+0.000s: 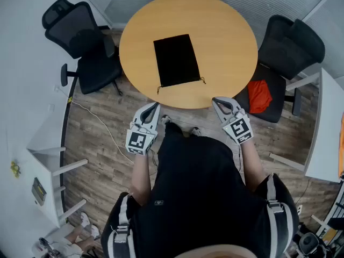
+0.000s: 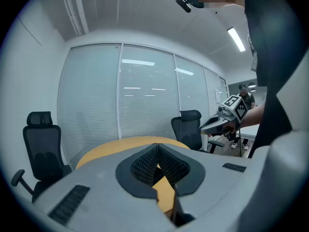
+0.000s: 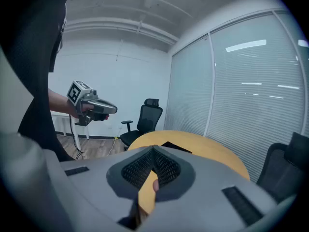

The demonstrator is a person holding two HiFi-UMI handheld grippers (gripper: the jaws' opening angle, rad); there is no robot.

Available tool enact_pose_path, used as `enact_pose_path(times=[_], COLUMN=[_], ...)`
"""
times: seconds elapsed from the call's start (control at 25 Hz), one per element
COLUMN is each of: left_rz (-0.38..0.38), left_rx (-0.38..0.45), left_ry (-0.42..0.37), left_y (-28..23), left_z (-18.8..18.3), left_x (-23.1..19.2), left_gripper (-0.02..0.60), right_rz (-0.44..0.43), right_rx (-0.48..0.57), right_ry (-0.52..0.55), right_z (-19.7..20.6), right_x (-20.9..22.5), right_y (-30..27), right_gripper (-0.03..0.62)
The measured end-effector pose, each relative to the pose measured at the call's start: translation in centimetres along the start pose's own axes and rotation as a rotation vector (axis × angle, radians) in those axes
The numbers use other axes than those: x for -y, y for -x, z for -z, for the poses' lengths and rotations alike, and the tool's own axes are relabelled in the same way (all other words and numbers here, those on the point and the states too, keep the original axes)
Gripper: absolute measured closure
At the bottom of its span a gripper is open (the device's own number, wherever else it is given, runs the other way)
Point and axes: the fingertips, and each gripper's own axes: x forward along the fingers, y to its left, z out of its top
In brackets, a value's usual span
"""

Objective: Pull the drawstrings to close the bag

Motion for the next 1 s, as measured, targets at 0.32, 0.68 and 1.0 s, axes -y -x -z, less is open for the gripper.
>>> enact_pose_path(times=[0.32,0.68,1.0], left_rz=[-0.027,-0.054,-0.094], left_rx=[-0.022,-0.055,-0.11], left_ry=[0.038,0.072,0.094], left_y=[0.1,-0.2,-0.9], left_z=[1.1,2.4,5.0], left_x=[-0.4,-1.1,-3.0], left_gripper=[0.566,0.566,0.566], right_rz=[0.0,0.008,0.017], right_rx=[-0.013,-0.016,-0.037], right_ry=[-0.015,-0.017,-0.07], right_z=[1.0,2.2,4.9], right_x=[0.4,1.0,2.4], right_y=[-0.1,-1.0,-3.4], right_gripper=[0.537,0.537,0.537])
